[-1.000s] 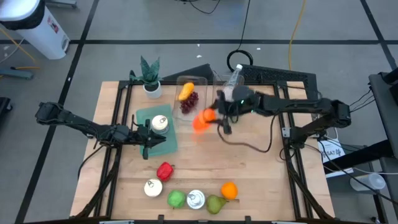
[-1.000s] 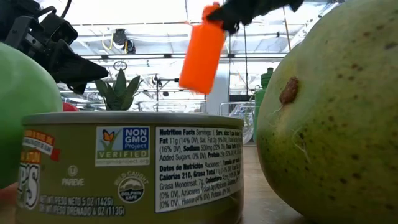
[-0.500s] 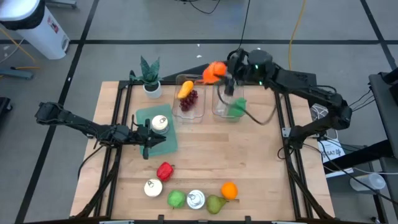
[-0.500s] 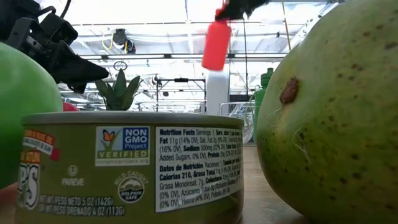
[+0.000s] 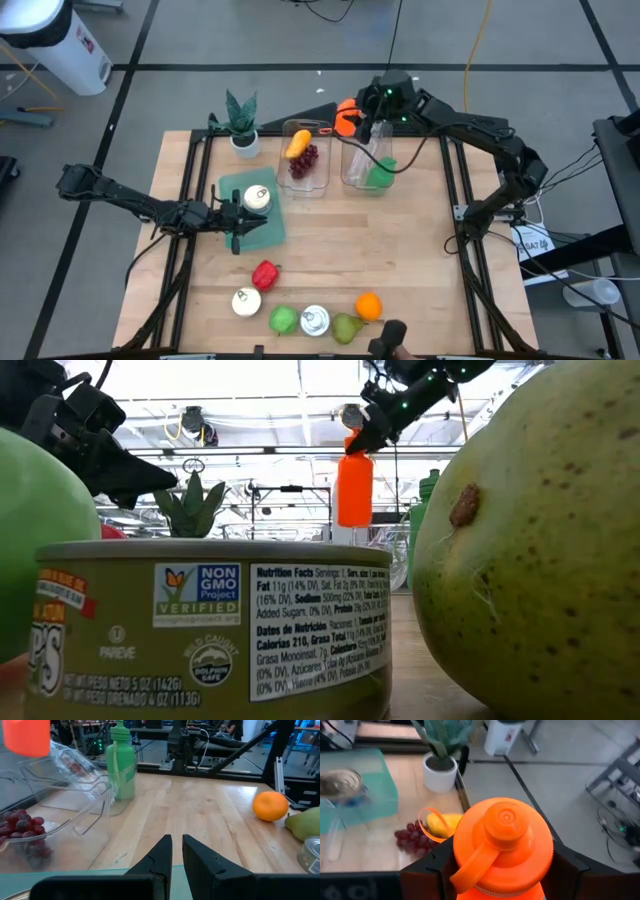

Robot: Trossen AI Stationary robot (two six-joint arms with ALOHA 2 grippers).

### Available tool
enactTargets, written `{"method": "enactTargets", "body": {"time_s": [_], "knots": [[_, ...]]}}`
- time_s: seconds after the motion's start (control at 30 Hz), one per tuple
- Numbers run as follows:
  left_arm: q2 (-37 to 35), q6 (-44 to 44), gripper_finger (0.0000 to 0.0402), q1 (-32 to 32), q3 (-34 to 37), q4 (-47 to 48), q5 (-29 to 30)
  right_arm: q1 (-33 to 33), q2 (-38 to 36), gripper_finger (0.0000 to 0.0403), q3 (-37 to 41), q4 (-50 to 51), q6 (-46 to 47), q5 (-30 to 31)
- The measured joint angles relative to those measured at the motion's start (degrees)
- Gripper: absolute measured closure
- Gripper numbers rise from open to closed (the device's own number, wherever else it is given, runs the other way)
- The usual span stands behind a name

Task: Pick & Place Food Item
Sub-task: Put the orange water bottle into the right transparent bin

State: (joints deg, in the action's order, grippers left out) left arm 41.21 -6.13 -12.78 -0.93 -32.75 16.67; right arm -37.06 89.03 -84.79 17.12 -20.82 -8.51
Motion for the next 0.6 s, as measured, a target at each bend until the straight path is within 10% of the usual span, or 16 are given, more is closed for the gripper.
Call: {"method": "enactTargets", "body": {"time_s": [0.6], "knots": [[0.00,-0.37,0.0352,0.00,0.00,0.00,-0.09,-0.70,6.94,0.0205,0.07,3.21,2.00,1.27]]}}
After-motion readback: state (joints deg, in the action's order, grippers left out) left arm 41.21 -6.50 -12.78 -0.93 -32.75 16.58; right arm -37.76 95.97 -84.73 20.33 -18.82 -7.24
